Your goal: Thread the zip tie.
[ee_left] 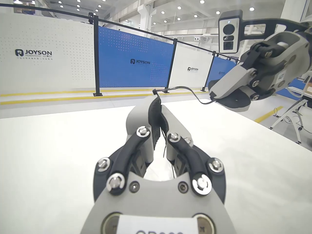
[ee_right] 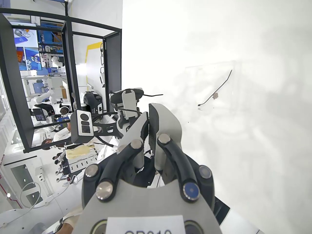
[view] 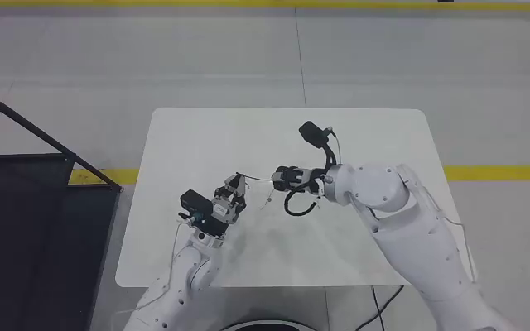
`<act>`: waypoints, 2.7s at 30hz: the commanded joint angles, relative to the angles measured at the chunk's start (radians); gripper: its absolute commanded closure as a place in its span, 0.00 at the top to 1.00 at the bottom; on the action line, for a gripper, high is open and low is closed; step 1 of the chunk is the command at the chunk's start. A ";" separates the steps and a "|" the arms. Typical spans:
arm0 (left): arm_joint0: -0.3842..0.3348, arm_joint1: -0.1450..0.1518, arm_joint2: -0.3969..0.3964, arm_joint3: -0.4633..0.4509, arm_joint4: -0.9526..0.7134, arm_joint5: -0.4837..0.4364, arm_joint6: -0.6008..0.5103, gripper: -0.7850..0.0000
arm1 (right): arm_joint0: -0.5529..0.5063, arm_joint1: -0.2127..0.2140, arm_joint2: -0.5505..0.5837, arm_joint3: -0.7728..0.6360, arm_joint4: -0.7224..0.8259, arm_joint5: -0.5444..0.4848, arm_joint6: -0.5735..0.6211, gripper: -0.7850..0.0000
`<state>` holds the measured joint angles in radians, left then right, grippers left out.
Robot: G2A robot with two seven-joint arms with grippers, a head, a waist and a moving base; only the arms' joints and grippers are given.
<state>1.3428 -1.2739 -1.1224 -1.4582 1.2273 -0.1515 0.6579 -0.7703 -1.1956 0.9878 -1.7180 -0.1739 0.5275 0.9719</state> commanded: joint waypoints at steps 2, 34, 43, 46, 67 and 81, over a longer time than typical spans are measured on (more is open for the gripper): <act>0.002 -0.001 -0.004 0.000 -0.005 -0.007 0.005 0.00 | 0.008 -0.002 -0.006 0.007 -0.003 0.025 -0.008 0.00; -0.028 -0.021 0.003 0.033 0.000 -0.005 -0.040 0.00 | -0.152 0.044 0.190 -0.095 0.038 -0.112 0.000 0.00; -0.025 -0.022 0.002 0.028 0.004 0.003 -0.047 0.00 | -0.161 0.043 0.188 -0.093 0.043 -0.118 -0.015 0.00; -0.021 -0.025 0.010 0.021 0.050 0.055 -0.040 0.00 | -0.162 0.042 0.181 -0.087 0.055 -0.109 -0.025 0.00; -0.031 -0.044 0.037 0.075 0.114 0.073 0.036 0.00 | -0.161 0.050 0.171 -0.113 0.064 -0.043 -0.020 0.00; -0.029 -0.047 0.035 0.071 0.116 0.075 0.033 0.00 | -0.163 0.058 0.156 -0.131 0.048 -0.023 -0.014 0.00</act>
<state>1.3135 -1.3209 -1.0871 -1.3876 1.3429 -0.0767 0.6912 -0.9364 -1.1372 1.1469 -1.8502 -0.1269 0.5029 0.9603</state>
